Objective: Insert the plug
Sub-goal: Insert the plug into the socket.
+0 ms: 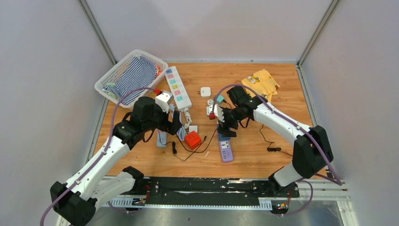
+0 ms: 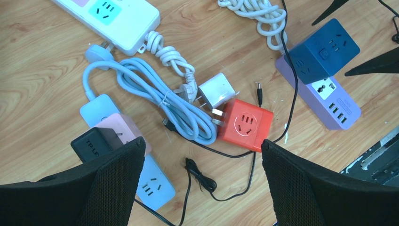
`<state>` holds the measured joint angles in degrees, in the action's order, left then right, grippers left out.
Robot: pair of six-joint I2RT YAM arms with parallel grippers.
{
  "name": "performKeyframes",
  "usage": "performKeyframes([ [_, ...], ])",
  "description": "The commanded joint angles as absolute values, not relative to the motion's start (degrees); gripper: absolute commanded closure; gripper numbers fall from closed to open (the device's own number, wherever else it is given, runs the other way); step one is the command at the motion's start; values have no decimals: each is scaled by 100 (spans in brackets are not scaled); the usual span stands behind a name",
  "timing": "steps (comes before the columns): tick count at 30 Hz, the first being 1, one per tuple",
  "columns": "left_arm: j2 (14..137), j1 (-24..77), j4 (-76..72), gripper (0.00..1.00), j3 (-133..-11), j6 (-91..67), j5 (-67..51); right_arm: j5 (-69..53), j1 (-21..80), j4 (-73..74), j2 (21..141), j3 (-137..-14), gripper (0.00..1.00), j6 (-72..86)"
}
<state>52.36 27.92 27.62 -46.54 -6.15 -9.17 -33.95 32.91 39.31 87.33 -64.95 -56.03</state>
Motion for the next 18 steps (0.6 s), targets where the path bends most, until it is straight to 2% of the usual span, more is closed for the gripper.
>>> performKeyframes([
  [1, 5143, 2769, 2847, 6, -4605, -534, -860, -3515, 3278, 4060, 8452, -6533, 17, -5291],
  [5, 5116, 2776, 2850, 6, -4597, -536, -850, -3506, 3276, 4037, 8345, -6521, 17, -5075],
  [9, 5102, 2773, 2855, 6, -4588, -536, -855, -3331, 3274, 3378, 7990, -6465, 24, -3752],
  [10, 5098, 2776, 2842, 6, -4588, -536, -857, -3175, 3277, 3120, 7886, -6403, 30, -3263],
  [11, 5106, 2771, 2835, 6, -4588, -541, -869, -2995, 3275, 2880, 7792, -6342, 42, -2766],
  [13, 5107, 2776, 2834, 6, -4603, -545, -883, -2576, 3285, 2541, 7628, -6182, 69, -1749],
  [16, 5107, 2769, 2852, 6, -4606, -536, -864, -2048, 3284, 2494, 7424, -5958, 84, -354],
  [17, 5091, 2771, 2849, 6, -4593, -541, -862, -1882, 3279, 2499, 7380, -5883, 96, 14],
  [18, 5081, 2772, 2840, 6, -4582, -544, -865, -1612, 3284, 2538, 7353, -5842, 99, 518],
])
